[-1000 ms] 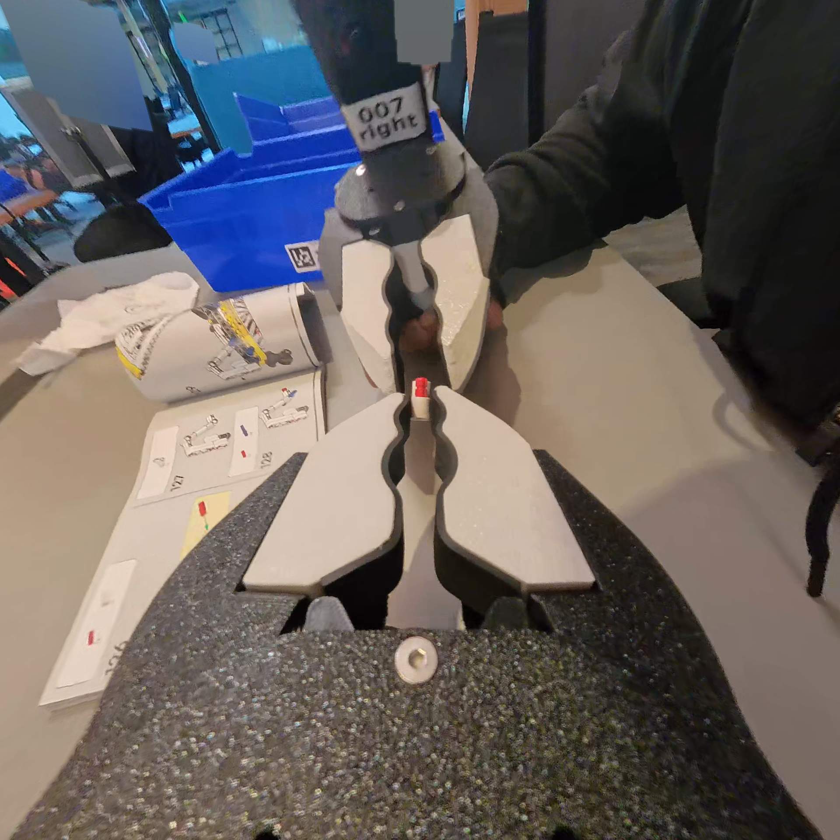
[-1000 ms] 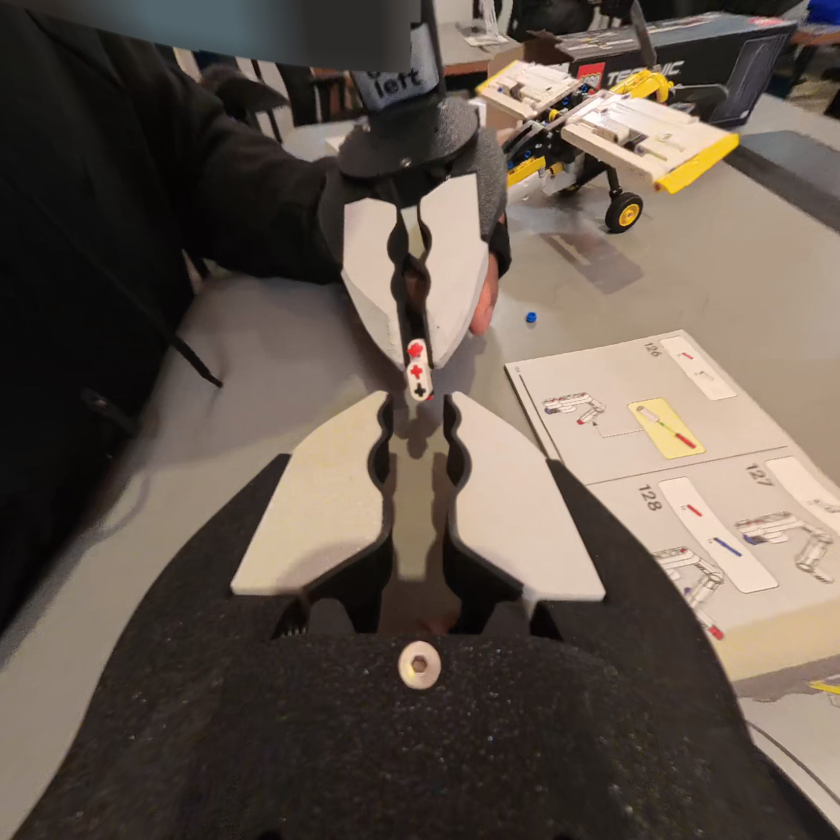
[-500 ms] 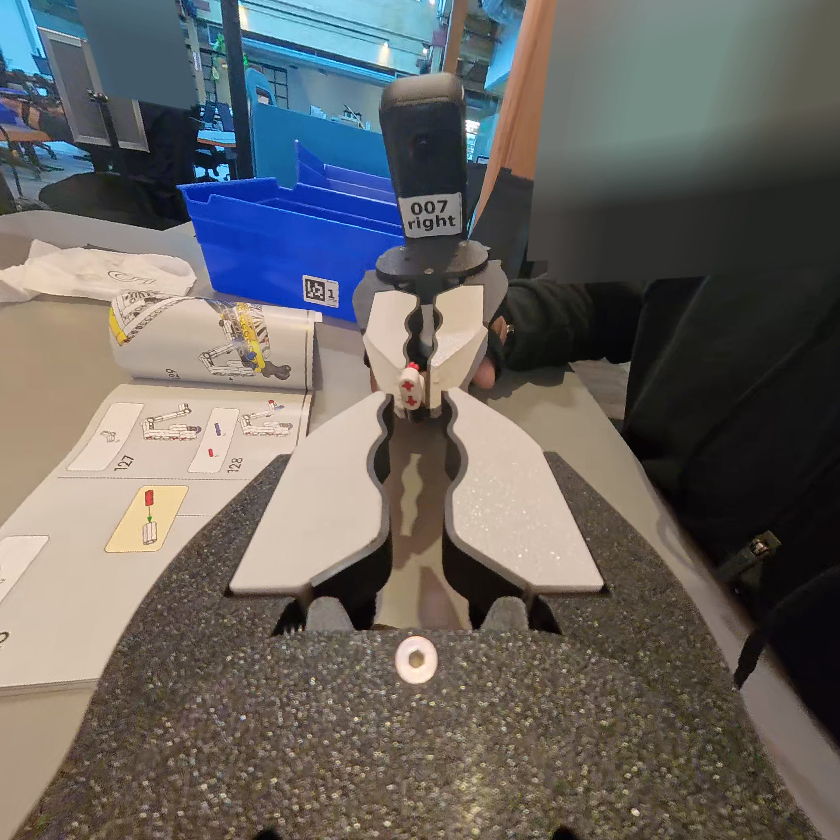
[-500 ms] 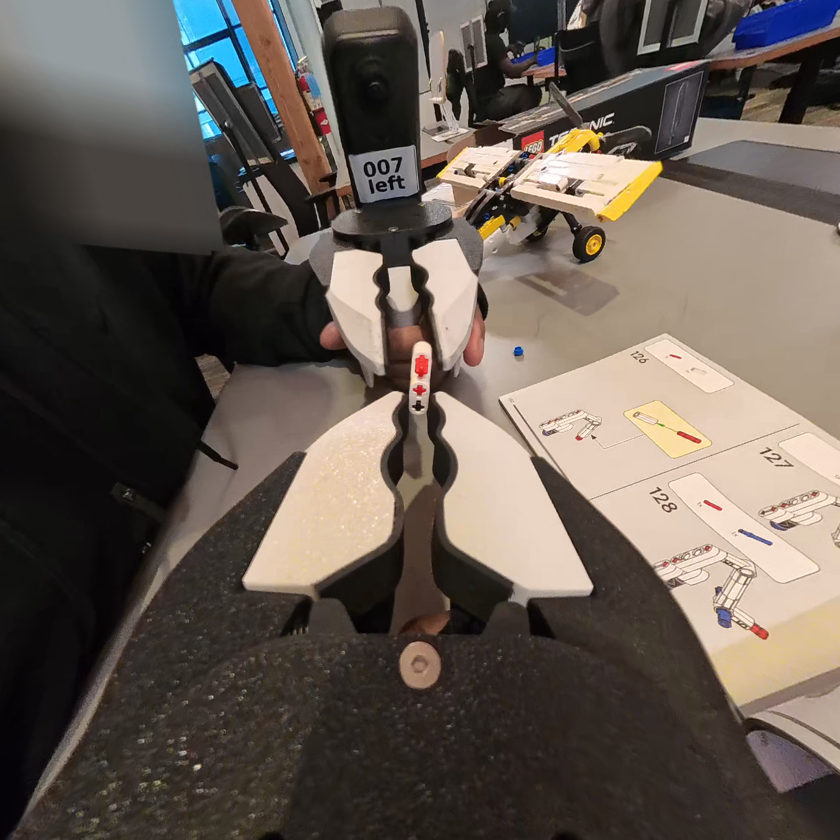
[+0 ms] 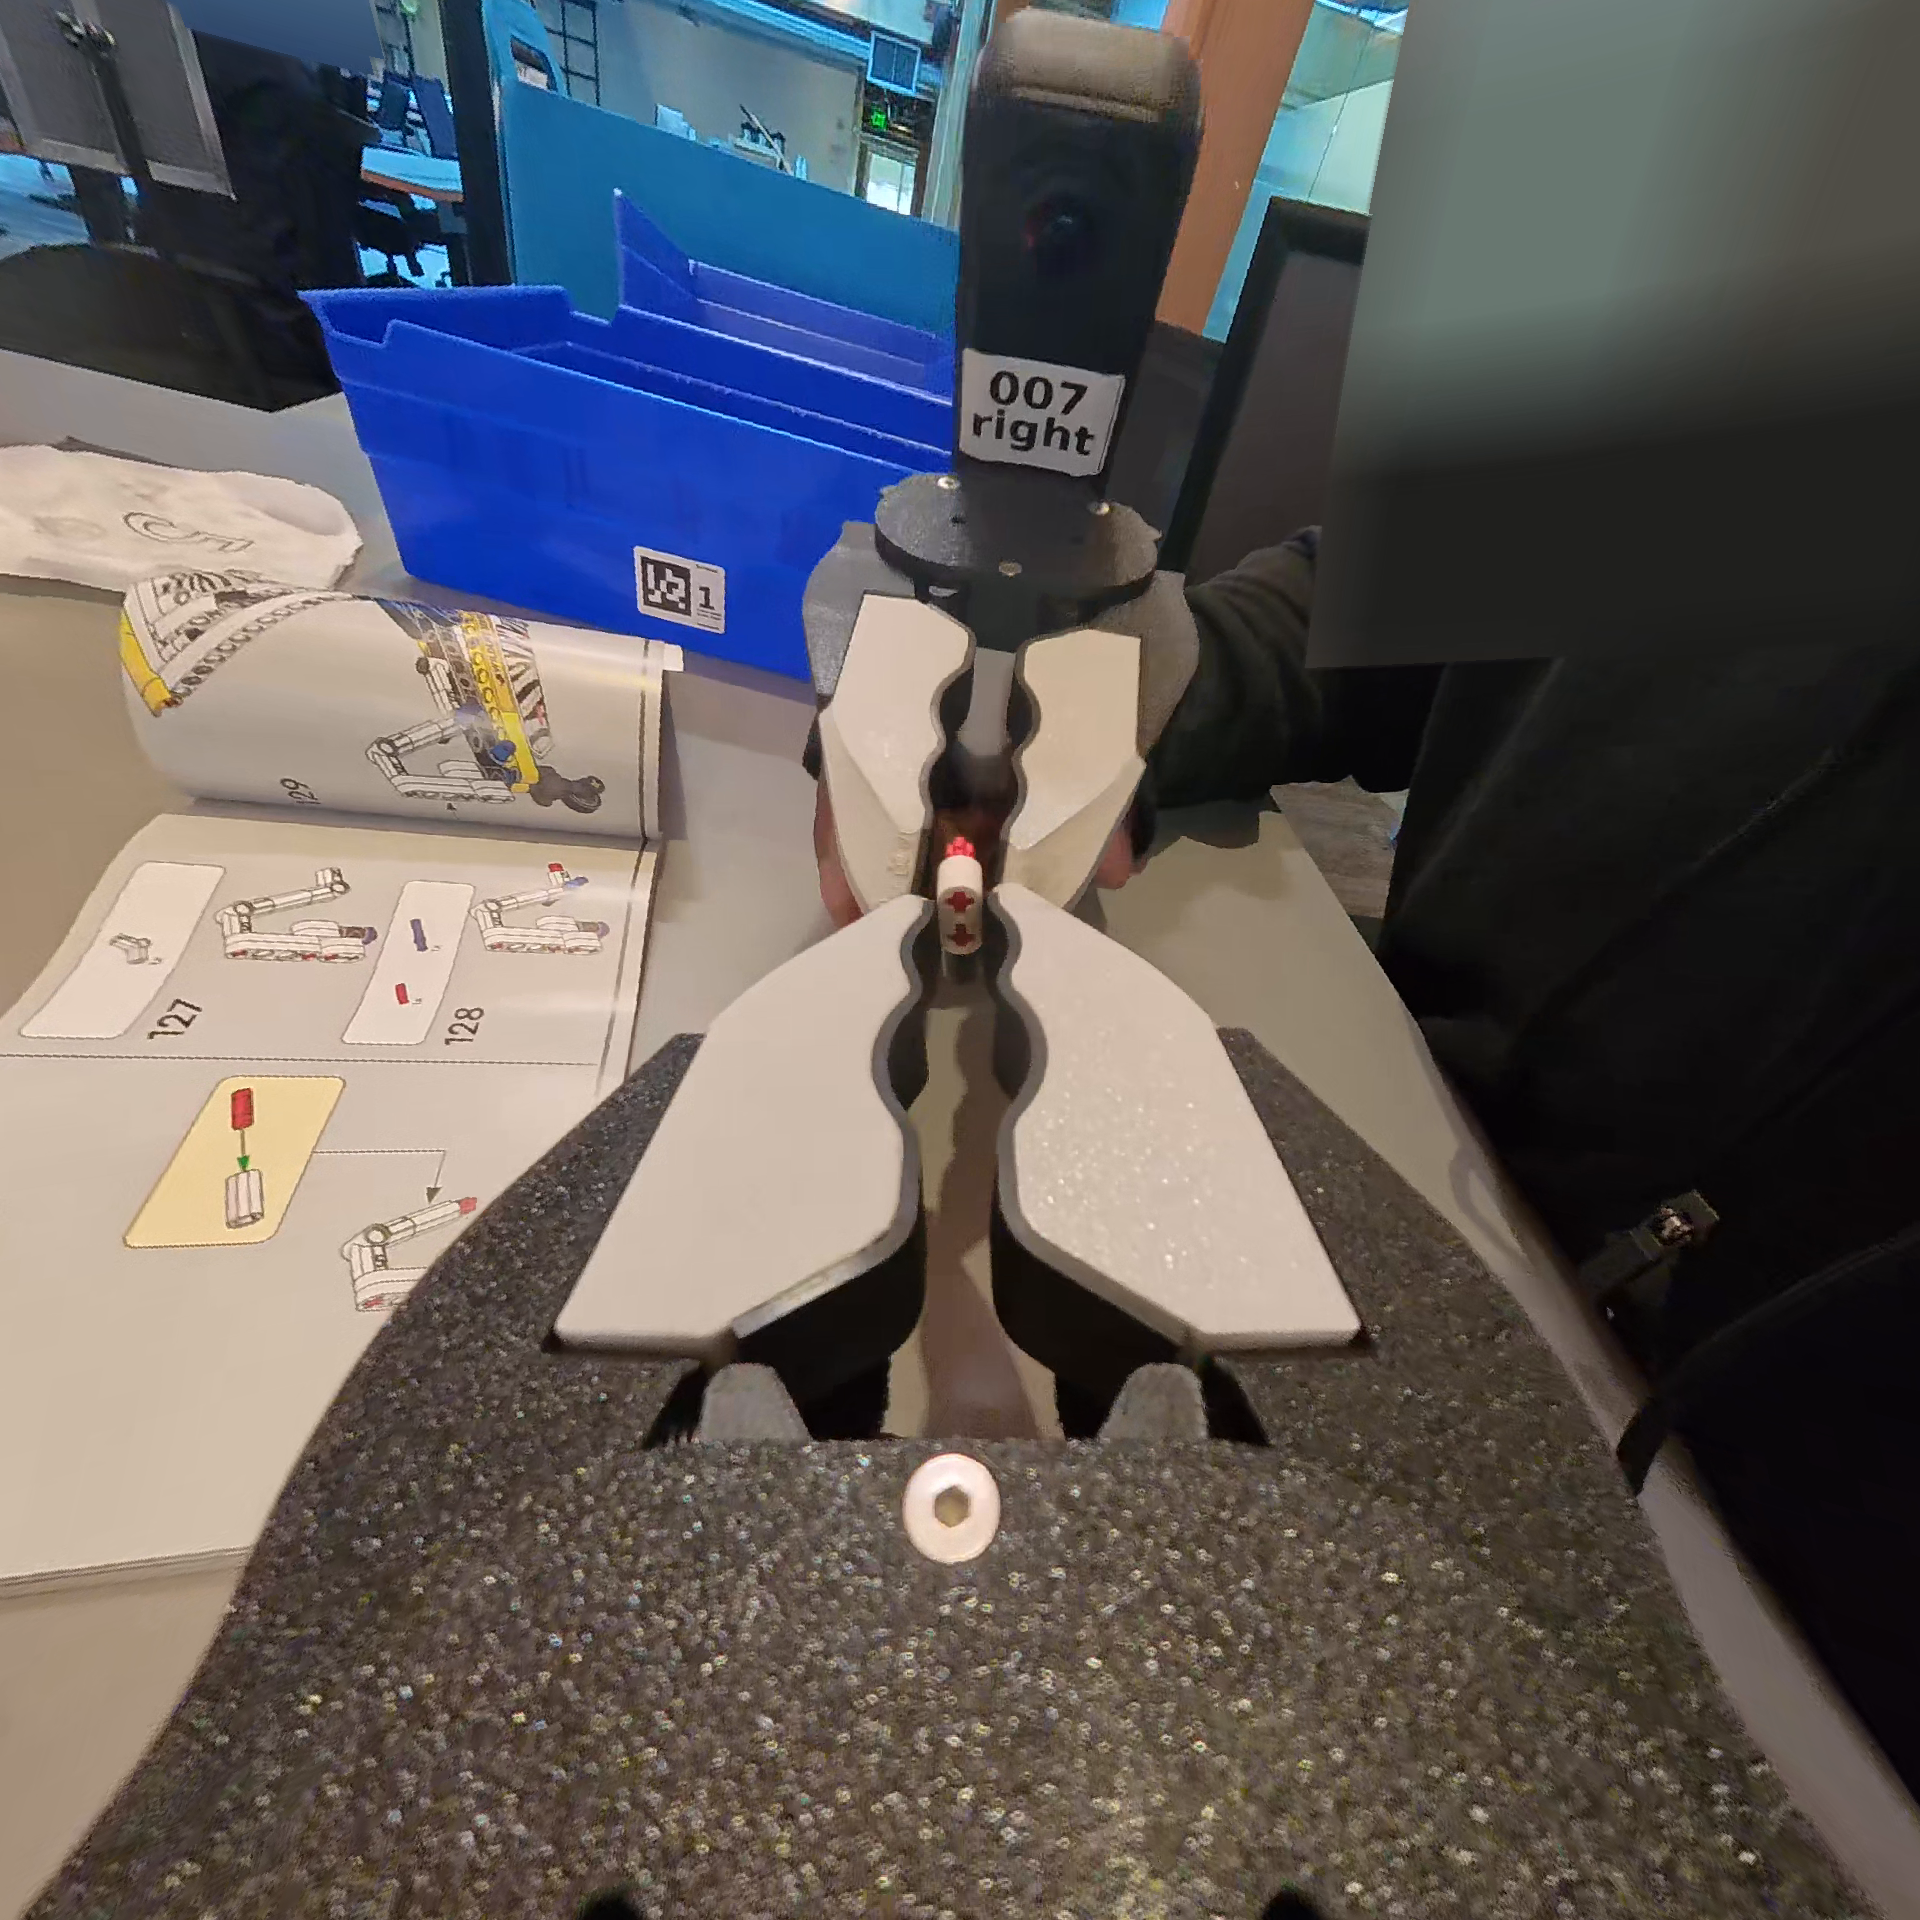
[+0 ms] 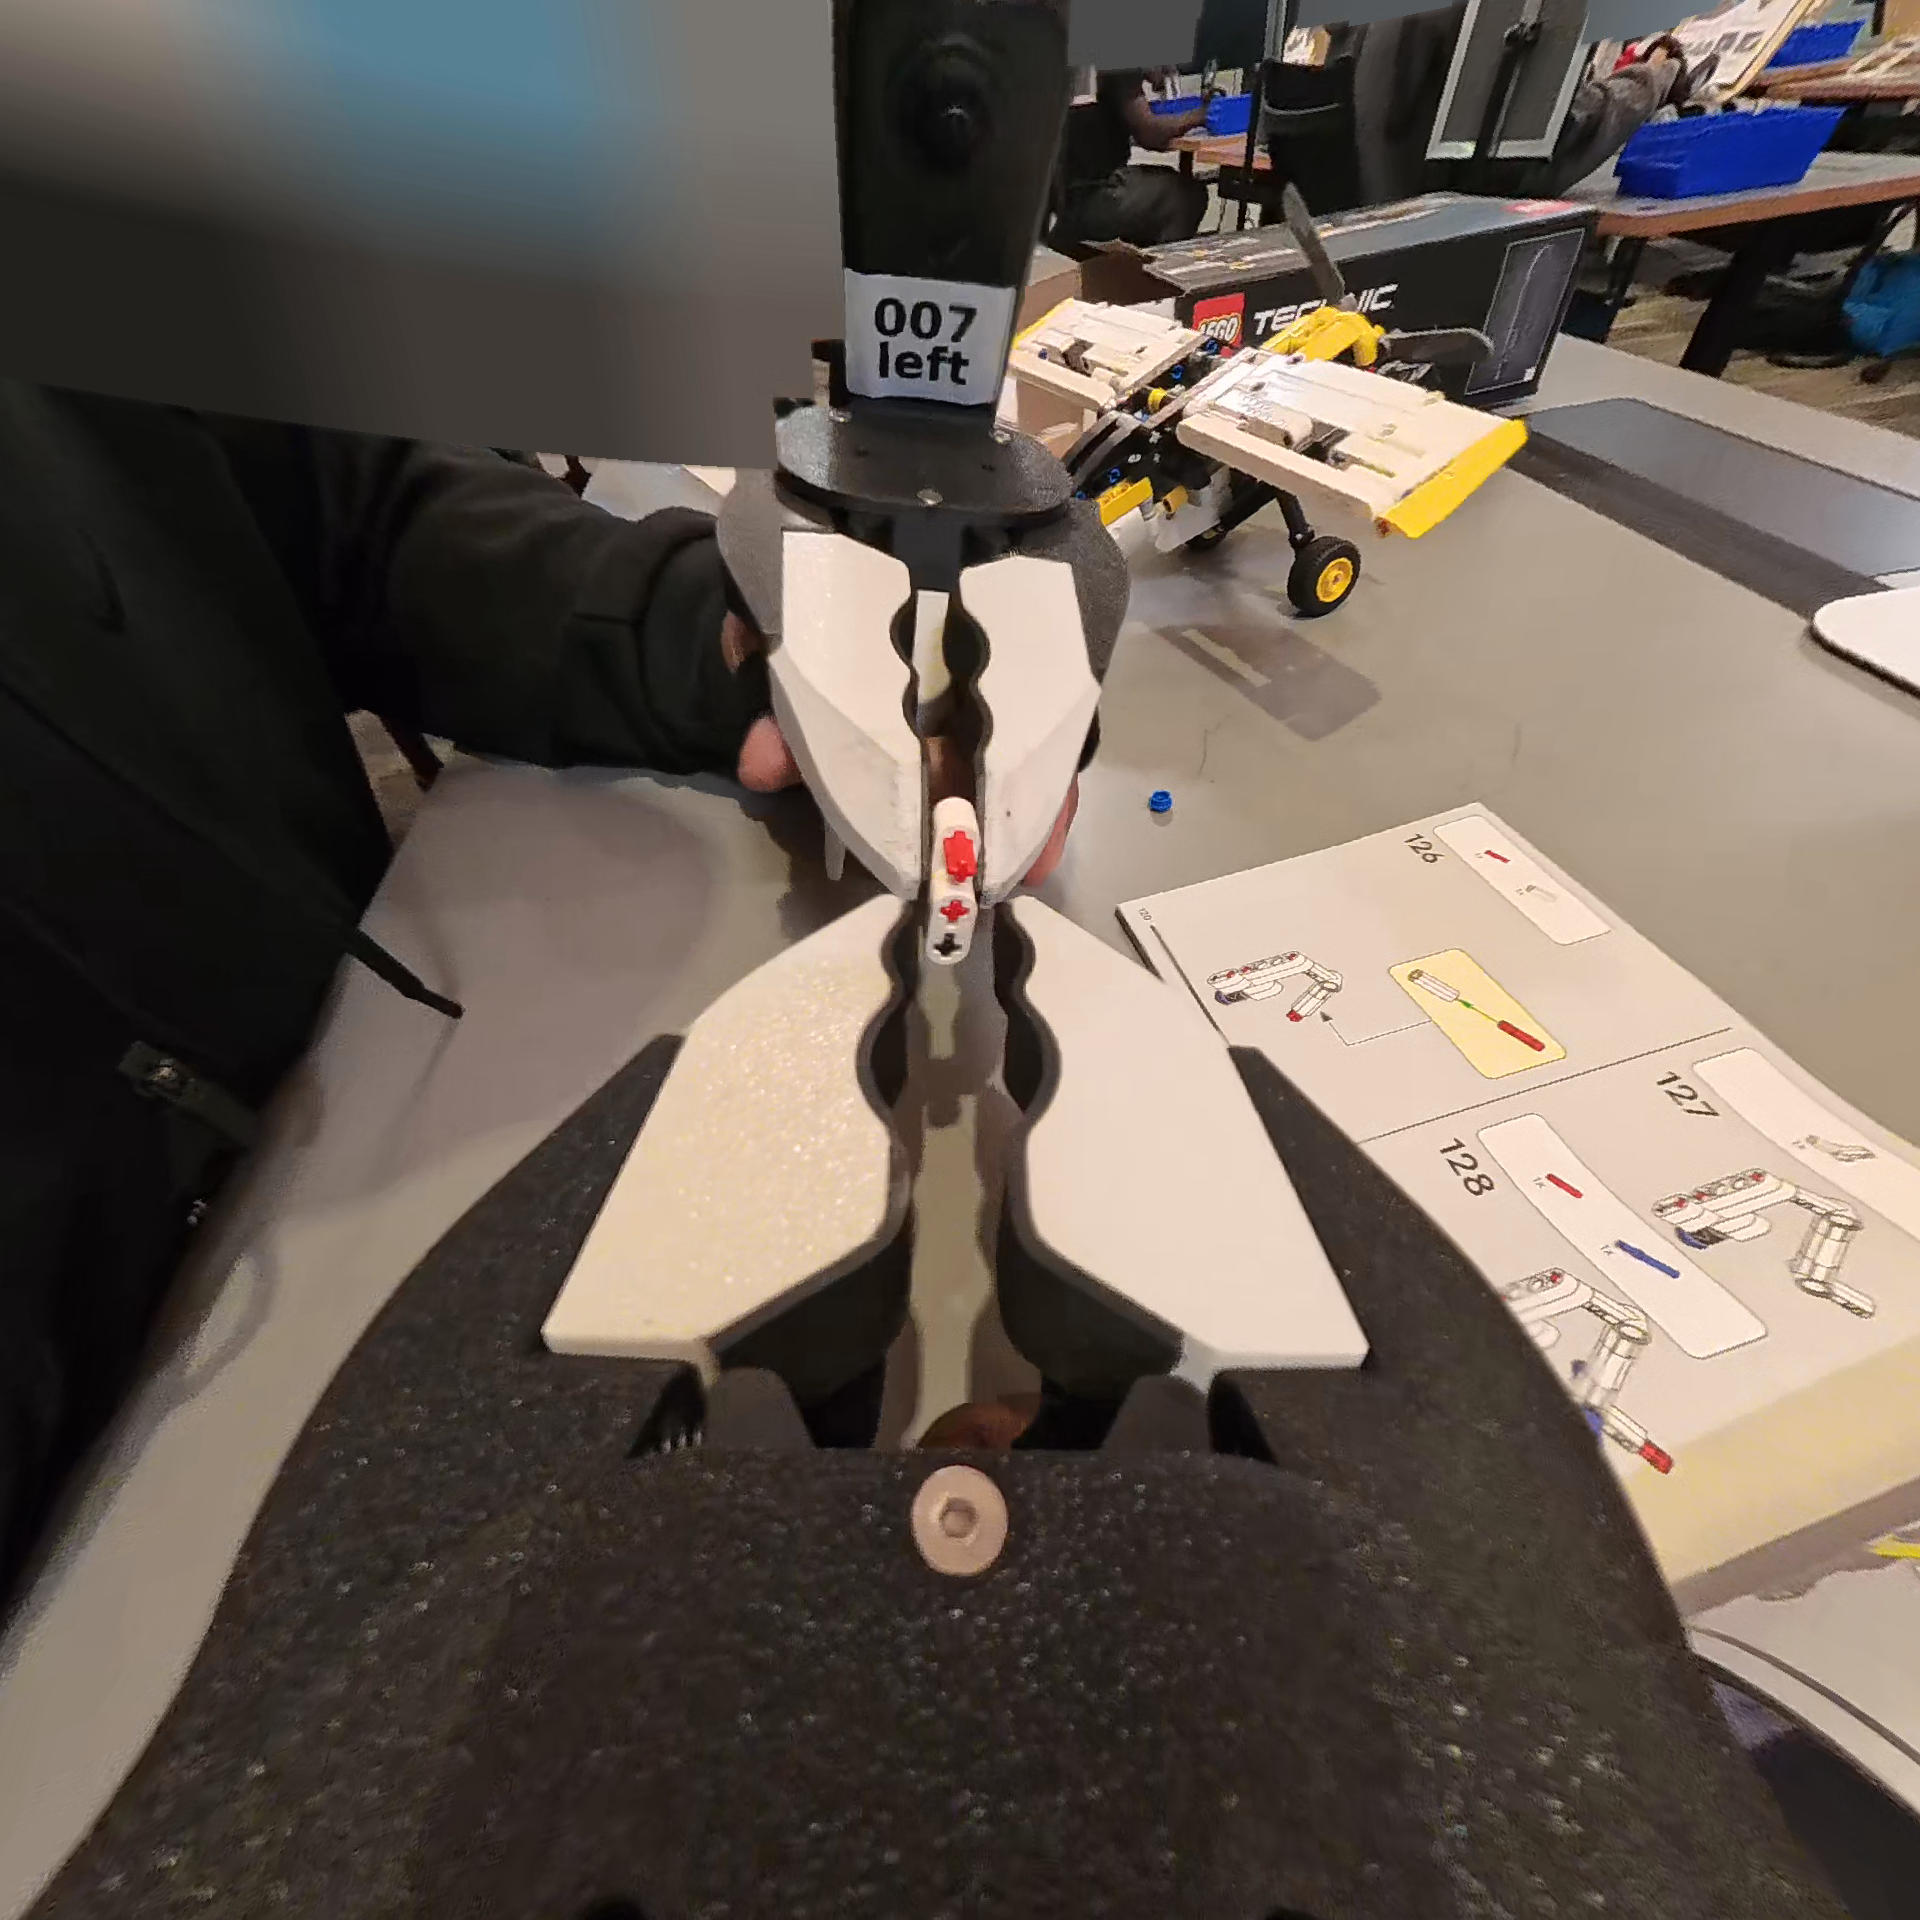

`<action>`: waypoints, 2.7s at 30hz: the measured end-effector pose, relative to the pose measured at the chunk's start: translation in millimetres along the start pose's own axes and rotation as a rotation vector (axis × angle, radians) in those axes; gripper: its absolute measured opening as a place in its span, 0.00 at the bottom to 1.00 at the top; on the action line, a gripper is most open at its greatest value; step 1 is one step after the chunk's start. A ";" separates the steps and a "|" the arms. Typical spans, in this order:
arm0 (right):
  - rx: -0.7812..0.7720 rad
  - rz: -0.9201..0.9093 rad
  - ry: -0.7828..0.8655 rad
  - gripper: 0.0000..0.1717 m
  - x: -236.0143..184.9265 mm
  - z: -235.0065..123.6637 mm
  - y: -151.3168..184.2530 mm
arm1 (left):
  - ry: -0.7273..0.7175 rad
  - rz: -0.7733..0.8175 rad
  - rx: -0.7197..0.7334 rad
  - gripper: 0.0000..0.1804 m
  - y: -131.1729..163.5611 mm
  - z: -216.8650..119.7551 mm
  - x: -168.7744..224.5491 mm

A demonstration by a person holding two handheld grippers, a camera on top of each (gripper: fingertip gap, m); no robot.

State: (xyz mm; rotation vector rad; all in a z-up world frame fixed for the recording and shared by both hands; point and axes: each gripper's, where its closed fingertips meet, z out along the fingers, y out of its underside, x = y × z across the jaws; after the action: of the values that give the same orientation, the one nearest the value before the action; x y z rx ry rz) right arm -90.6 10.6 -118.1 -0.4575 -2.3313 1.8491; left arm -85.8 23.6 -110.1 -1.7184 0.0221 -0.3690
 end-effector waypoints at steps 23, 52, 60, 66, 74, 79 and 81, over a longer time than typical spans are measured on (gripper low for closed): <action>0.089 0.172 -0.111 0.04 -10.5 -8.0 -6.4 | 0.048 -0.051 -0.036 0.04 0.1 -2.7 8.5; -0.147 -0.258 -0.063 0.05 -28.3 -5.0 27.6 | -0.083 0.382 -0.310 0.05 38.8 4.9 20.4; -0.086 -0.233 0.076 0.04 5.2 -26.4 16.9 | -0.209 0.342 -0.299 0.05 38.1 -33.6 -6.6; -0.199 -0.254 0.045 0.04 -4.9 -12.6 35.0 | -0.195 0.341 -0.426 0.04 62.2 -21.7 -3.3; -0.355 -0.267 0.031 0.04 -6.7 -4.1 54.4 | -0.193 0.357 -0.463 0.05 67.3 -18.6 -2.3; -0.416 -0.322 0.026 0.04 -10.0 -1.3 60.9 | -0.138 0.251 -0.374 0.04 55.5 -14.8 6.0; -0.427 -0.346 0.019 0.04 -11.5 -1.4 63.2 | -0.149 0.279 -0.397 0.05 58.8 -13.8 6.1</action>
State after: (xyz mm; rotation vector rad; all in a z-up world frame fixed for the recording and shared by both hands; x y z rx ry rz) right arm -69.6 21.1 -177.9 -0.0969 -2.5908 1.1953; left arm -72.2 -1.9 -163.5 -2.0974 0.2375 -0.0271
